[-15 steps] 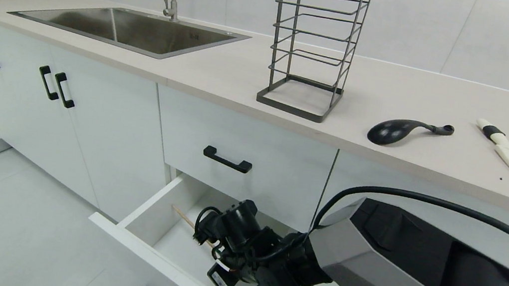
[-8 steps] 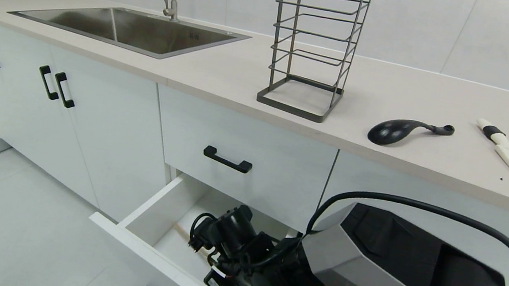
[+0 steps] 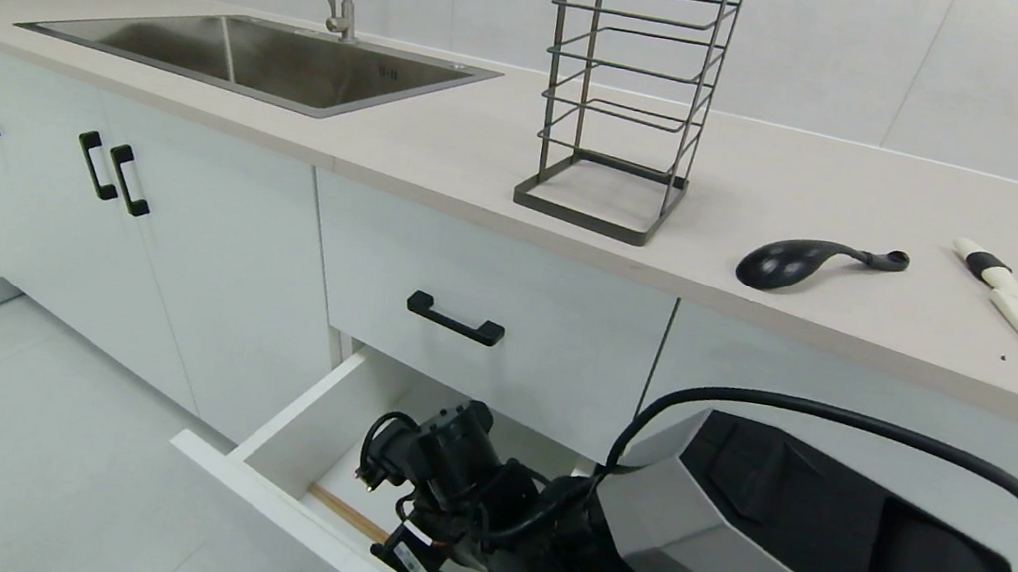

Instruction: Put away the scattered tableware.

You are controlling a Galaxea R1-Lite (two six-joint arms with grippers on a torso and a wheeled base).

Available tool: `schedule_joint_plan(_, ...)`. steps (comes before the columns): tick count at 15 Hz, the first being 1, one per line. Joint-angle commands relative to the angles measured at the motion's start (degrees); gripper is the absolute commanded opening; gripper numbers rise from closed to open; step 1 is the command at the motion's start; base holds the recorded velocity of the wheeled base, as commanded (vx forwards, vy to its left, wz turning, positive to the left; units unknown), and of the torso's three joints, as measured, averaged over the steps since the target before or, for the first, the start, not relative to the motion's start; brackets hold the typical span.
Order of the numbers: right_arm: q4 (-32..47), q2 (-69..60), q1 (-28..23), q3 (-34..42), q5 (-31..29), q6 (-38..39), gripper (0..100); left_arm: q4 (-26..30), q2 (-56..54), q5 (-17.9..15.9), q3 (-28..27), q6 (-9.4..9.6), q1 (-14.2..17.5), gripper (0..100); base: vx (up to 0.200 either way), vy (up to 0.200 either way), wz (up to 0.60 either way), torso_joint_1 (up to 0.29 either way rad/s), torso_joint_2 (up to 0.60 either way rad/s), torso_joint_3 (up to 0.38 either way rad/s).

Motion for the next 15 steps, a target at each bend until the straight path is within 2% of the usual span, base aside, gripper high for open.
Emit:
schedule_joint_plan(1,-0.02,-3.34,0.41,0.19,-0.04,-0.10,100,-0.01,0.00,0.00,0.00,-0.01,0.00,100,0.000,0.000,0.00,0.000,0.00,0.000)
schedule_joint_plan(6,-0.02,-7.65,0.77,0.89,-0.13,-0.10,100,-0.01,0.00,0.00,0.00,-0.01,0.00,100,0.000,0.000,0.00,0.000,0.00,0.000)
schedule_joint_plan(15,-6.52,-19.69,1.56,12.41,0.66,-0.63,100,-0.01,0.00,0.00,0.00,-0.01,0.00,100,0.000,0.000,0.00,0.000,0.00,0.000)
